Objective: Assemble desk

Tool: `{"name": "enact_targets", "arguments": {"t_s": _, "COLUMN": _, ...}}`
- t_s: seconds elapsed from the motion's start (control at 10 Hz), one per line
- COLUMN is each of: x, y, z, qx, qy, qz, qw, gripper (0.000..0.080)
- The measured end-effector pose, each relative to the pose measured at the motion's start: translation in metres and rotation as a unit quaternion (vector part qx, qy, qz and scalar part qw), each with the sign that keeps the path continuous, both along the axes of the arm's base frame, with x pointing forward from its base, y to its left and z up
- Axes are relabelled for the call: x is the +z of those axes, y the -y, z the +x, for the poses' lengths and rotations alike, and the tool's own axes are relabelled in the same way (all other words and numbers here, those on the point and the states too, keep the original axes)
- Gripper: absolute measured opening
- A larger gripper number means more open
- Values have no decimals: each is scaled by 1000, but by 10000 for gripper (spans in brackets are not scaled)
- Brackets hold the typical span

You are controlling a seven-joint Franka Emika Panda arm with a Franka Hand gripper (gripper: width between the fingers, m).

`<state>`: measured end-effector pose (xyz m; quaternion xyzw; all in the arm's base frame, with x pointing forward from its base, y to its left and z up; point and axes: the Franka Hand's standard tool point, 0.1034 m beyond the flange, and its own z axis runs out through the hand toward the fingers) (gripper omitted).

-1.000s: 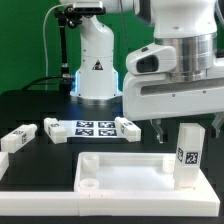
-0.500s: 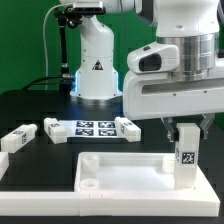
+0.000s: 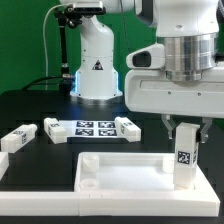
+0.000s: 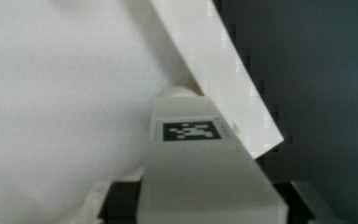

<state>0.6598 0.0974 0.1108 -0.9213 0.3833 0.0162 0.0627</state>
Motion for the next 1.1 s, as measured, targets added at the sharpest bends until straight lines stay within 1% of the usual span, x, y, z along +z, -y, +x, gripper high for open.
{"name": "enact_targets", "arguments": {"t_s": 0.1, "x": -1, "y": -1, "z": 0, "qx": -97, "qy": -14, "qz": 13, "qw": 995, "gripper": 291}}
{"name": "enact_targets", "arguments": {"t_s": 0.2, "x": -2, "y": -2, "z": 1, "qx": -205, "qy": -24, "qz": 34, "qw": 978, "gripper": 291}}
{"name": "enact_targets", "arguments": {"t_s": 0.3, "x": -2, "y": -2, "z": 2, "qx": -297, "qy": -37, "qz": 55, "qw": 952, "gripper": 291}}
{"name": "enact_targets", "arguments": {"t_s": 0.4, "x": -2, "y": -4, "z": 2, "qx": -310, "qy": -40, "qz": 56, "qw": 948, "gripper": 291}}
{"name": "enact_targets", "arguments": {"t_s": 0.5, "x": -2, "y": -6, "z": 2, "qx": -336, "qy": -45, "qz": 59, "qw": 939, "gripper": 291}}
{"name": "enact_targets", "arguments": {"t_s": 0.6, "x": -2, "y": -7, "z": 2, "qx": -357, "qy": -50, "qz": 63, "qw": 931, "gripper": 369}}
{"name": "enact_targets", "arguments": {"t_s": 0.7, "x": -2, "y": -7, "z": 2, "qx": -340, "qy": -47, "qz": 63, "qw": 937, "gripper": 502}}
{"name": "enact_targets", "arguments": {"t_s": 0.8, "x": -3, "y": -6, "z": 1, "qx": -283, "qy": -38, "qz": 58, "qw": 957, "gripper": 502}}
{"name": "enact_targets", "arguments": {"t_s": 0.9, "x": -2, "y": -4, "z": 2, "qx": -193, "qy": -21, "qz": 55, "qw": 979, "gripper": 618}}
{"name": "enact_targets", "arguments": {"t_s": 1.0, "x": -3, "y": -2, "z": 4, "qx": -77, "qy": 1, "qz": 51, "qw": 996, "gripper": 640}}
{"name": "enact_targets", "arguments": {"t_s": 1.1, "x": -3, "y": -3, "z": 4, "qx": -60, "qy": 4, "qz": 52, "qw": 997, "gripper": 640}}
